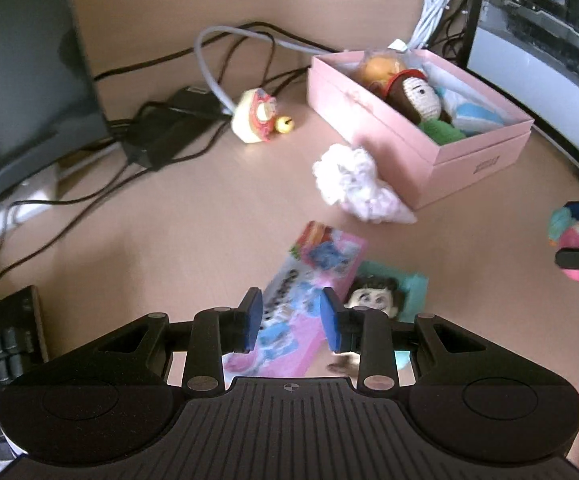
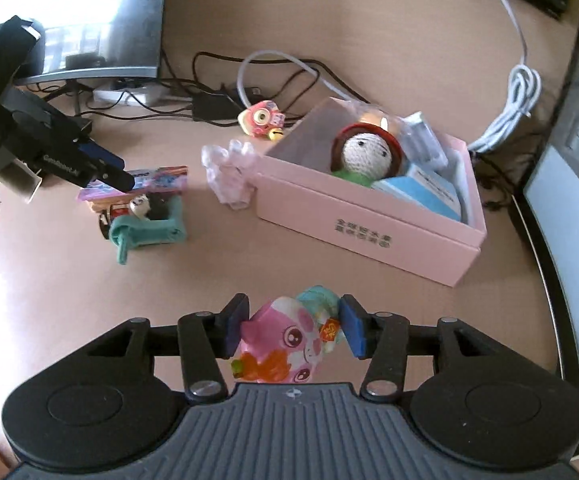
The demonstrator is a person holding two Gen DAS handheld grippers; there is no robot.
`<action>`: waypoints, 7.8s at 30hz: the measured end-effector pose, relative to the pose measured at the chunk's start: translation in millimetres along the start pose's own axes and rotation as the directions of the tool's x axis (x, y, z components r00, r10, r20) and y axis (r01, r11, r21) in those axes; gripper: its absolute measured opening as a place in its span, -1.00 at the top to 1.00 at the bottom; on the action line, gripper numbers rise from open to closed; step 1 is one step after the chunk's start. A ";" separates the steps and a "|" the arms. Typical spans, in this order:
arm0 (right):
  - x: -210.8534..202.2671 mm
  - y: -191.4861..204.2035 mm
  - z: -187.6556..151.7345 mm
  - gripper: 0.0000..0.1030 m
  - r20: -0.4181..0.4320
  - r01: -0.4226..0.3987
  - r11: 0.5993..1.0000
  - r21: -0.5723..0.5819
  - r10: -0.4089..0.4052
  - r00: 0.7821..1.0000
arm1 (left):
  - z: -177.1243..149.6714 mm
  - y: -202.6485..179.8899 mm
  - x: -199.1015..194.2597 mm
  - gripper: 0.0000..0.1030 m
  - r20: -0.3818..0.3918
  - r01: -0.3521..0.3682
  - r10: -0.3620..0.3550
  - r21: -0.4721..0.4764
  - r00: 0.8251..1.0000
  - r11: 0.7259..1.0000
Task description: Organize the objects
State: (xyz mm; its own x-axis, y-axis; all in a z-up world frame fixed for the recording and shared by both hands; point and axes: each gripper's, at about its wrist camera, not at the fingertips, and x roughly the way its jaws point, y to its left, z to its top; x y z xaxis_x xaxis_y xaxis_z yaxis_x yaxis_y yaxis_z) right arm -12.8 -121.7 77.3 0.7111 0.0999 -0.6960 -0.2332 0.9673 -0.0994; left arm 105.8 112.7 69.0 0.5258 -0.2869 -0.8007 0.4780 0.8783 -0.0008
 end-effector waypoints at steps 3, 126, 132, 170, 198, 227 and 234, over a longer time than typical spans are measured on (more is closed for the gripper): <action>1.6 -3.6 -2.8 -0.06 0.000 -0.005 1.000 0.025 0.005 1.000 | 5.0 -12.4 8.3 0.13 -0.018 0.009 -0.009 0.037 1.000 0.999; 18.1 -86.3 49.5 -0.40 0.032 0.046 0.980 0.193 -0.053 0.998 | 4.8 -21.1 -32.5 0.47 0.232 0.109 0.033 -0.572 0.972 0.813; 4.0 -59.6 24.7 -0.50 -0.003 0.091 0.979 0.182 -0.092 0.996 | 39.2 2.0 -13.6 0.47 0.256 0.135 0.022 -0.581 0.967 0.803; -24.2 -59.9 -25.7 -0.59 -0.044 0.125 0.981 0.151 -0.120 0.992 | 101.1 28.1 57.0 0.59 0.167 0.100 -0.017 -0.502 0.986 0.859; 41.2 33.3 22.7 -0.60 0.016 -0.214 0.971 -0.103 0.217 0.976 | -37.9 16.8 -131.9 0.60 0.299 0.129 0.120 -0.692 0.947 0.711; -21.9 -15.4 13.5 0.60 0.009 -0.092 0.987 0.130 0.092 0.996 | -25.0 -28.7 -107.9 0.60 0.287 0.300 -0.163 -0.537 0.944 0.788; -52.6 -45.7 -6.8 0.60 0.016 0.009 0.972 0.235 -0.013 1.000 | 10.3 -43.5 -90.1 0.60 0.303 0.394 -0.273 -0.476 0.913 0.786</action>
State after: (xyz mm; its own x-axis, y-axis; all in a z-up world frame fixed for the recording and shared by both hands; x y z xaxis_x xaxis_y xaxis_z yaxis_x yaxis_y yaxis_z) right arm -44.1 -172.8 113.6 0.7248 0.0910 -0.6829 -0.0644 0.9958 0.0643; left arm 44.9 96.4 147.4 0.5629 -0.6178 -0.5491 0.2478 0.7599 -0.6010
